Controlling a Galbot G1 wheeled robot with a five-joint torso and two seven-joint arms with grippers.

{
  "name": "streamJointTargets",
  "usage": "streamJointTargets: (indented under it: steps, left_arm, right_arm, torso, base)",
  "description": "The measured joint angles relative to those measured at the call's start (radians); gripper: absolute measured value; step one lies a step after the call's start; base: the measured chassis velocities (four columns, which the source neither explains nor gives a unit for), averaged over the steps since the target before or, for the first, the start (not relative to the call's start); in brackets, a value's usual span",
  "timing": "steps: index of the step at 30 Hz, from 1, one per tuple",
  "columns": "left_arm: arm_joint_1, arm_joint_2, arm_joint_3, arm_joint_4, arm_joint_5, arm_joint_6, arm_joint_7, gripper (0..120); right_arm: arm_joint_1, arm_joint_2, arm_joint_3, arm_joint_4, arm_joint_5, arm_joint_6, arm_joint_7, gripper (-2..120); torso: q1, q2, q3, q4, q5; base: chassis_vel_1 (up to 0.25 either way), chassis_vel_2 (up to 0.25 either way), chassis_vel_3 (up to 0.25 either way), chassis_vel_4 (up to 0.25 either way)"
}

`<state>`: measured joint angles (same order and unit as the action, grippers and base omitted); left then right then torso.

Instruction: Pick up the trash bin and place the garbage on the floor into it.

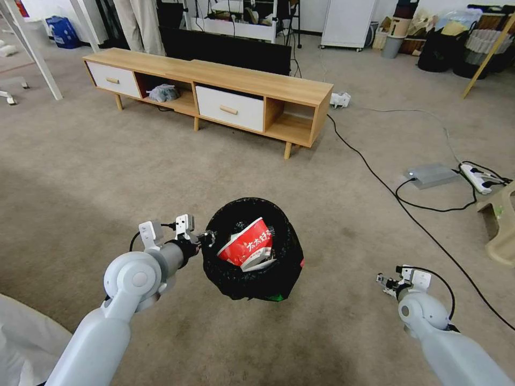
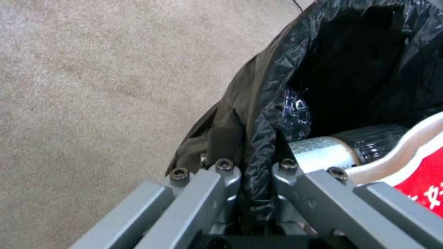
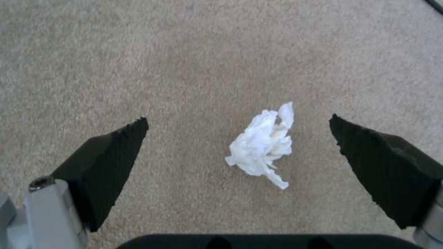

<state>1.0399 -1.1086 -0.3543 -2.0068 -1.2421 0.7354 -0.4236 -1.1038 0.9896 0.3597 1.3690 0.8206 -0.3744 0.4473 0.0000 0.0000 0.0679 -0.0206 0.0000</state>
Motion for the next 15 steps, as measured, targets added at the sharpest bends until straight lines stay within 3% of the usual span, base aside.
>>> streamJointTargets:
  steps: [15]
  left_arm:
    - [-0.009,0.001,0.007,0.015,0.001,0.0,0.004,0]
  right_arm:
    - [0.021,0.015,-0.002,-0.102,-0.04,0.053,-0.04,100]
  torso:
    - [0.0,0.0,0.0,0.0001,0.0]
  base:
    - [0.0,0.0,0.0,0.0]
